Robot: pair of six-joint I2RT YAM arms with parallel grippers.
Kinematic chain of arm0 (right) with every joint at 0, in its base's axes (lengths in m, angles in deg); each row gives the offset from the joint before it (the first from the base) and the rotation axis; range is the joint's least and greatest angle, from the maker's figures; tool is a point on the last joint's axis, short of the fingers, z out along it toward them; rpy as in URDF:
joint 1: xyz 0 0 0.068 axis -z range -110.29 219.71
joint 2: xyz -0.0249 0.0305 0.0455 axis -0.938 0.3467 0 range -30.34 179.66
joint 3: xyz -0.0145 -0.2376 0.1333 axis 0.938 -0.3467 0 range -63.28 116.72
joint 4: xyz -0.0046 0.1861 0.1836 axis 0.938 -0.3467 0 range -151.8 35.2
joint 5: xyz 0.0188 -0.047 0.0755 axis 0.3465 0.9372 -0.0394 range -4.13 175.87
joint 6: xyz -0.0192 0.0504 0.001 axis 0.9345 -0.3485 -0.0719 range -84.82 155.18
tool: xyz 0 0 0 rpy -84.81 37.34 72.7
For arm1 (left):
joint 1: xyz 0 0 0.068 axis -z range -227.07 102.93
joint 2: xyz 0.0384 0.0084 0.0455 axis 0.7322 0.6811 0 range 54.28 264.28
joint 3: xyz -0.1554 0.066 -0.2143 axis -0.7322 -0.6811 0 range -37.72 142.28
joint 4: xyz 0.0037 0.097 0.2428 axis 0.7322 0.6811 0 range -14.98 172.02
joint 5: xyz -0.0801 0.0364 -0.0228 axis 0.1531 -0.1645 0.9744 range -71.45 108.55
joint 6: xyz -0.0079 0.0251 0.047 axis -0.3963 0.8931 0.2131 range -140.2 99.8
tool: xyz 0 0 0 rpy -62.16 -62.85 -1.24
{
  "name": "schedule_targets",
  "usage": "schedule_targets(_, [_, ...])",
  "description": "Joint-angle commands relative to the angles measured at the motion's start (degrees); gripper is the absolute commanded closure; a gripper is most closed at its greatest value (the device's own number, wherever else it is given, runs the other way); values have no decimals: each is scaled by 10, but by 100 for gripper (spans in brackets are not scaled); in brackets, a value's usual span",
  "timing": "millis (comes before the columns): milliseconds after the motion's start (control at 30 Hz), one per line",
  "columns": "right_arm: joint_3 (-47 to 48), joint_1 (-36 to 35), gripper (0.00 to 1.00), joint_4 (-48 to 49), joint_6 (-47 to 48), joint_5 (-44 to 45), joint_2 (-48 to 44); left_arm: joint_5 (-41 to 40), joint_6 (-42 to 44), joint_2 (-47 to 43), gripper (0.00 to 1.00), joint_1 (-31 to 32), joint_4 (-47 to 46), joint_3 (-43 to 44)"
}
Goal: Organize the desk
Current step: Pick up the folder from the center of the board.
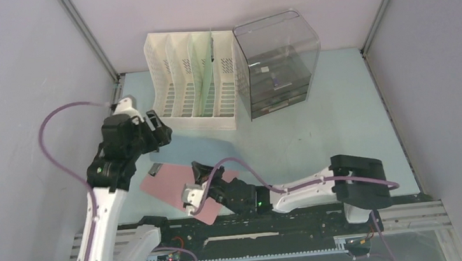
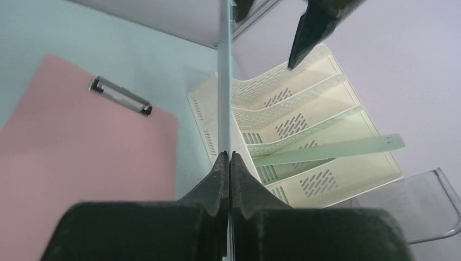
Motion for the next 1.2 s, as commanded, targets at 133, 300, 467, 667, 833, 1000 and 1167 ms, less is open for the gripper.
schedule_targets(133, [5,50,100,-103,-130,-56,-89,-78,-157,-194,0,-2,-91,-26])
schedule_targets(300, [4,68,100,-126,-154,-72,-101,-103,-231,-261,0,-3,-95,-38])
schedule_targets(467, [4,86,100,-143,-179,-85,-116,-33,-319,-273,1,-3,-110,-72])
schedule_targets(667, [5,107,100,-162,-207,-101,-126,56,-435,-262,2,-1,-116,-133])
schedule_targets(833, [5,113,100,-166,-212,-108,-124,38,-491,-267,1,17,-115,-163])
schedule_targets(1000, [5,112,100,-163,-211,-107,-118,-27,-513,-218,2,98,-132,-174])
schedule_targets(1167, [5,112,100,-166,-207,-106,-120,-144,-530,-136,23,165,-123,-160])
